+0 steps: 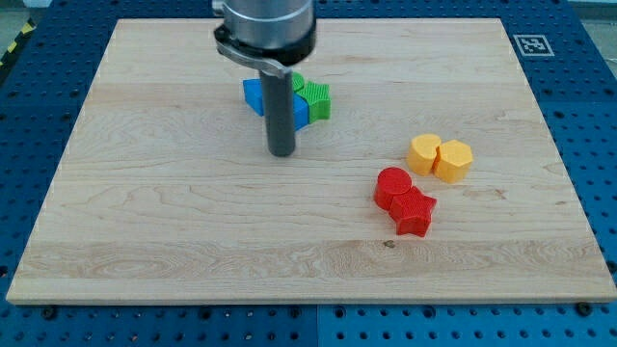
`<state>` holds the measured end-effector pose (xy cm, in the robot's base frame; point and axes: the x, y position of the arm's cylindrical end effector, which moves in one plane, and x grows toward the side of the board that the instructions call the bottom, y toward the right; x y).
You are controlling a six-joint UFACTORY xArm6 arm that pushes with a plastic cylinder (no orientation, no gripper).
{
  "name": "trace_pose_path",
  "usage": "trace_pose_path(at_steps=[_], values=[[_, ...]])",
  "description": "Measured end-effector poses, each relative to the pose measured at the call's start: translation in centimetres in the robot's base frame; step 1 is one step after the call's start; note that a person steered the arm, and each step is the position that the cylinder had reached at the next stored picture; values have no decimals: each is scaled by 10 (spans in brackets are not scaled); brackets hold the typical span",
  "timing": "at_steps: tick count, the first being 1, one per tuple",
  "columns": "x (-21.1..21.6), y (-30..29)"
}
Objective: Point arm at hexagon
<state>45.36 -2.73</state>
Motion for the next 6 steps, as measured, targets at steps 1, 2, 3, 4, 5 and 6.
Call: trace_pose_path(at_steps=[1, 2, 3, 4, 5, 6], values=[[-4, 56], [-31, 106], [-40, 173], [-35, 232], [-26, 237], [-3, 234]])
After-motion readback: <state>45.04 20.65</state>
